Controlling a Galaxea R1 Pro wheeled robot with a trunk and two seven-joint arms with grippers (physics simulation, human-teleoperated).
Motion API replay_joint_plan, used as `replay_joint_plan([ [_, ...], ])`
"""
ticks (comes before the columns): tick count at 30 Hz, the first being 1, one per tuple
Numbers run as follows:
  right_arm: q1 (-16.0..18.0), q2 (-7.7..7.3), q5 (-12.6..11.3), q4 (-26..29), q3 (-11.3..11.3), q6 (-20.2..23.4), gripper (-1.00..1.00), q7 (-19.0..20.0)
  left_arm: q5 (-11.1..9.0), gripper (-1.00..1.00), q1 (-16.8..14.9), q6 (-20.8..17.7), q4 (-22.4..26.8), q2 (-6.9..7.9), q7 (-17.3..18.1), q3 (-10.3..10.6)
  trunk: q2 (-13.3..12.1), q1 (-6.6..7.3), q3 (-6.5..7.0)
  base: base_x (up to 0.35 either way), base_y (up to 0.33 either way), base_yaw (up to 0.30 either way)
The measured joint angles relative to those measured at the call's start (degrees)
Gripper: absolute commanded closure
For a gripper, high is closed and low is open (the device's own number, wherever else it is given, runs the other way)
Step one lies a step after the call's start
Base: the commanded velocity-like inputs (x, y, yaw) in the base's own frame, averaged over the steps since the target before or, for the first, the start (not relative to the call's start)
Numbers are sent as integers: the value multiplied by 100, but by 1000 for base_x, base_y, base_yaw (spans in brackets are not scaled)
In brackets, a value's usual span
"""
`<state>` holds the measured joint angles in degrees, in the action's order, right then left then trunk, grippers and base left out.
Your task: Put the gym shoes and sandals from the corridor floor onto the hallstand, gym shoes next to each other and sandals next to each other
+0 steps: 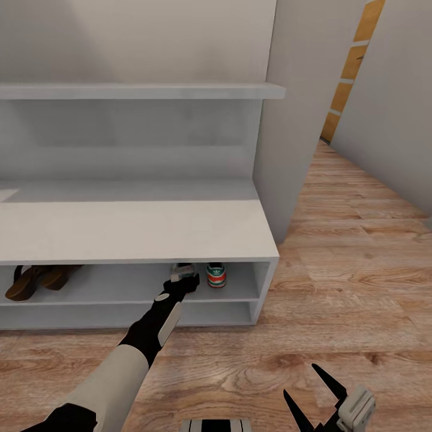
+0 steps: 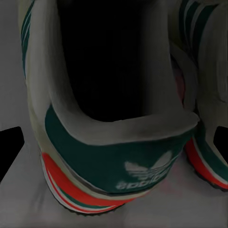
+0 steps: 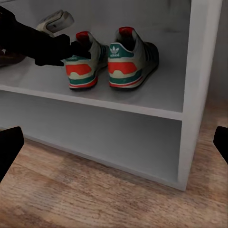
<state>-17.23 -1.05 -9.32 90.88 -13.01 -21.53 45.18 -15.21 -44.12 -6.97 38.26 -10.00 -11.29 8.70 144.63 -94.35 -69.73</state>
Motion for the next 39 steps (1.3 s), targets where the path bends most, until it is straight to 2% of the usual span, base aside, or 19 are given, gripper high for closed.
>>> replay_joint_plan([
  [39, 0, 0, 0, 0, 0, 0, -100, 0, 0, -100, 0, 17, -2, 0, -3, -4, 0, 0, 0, 0, 0, 0],
])
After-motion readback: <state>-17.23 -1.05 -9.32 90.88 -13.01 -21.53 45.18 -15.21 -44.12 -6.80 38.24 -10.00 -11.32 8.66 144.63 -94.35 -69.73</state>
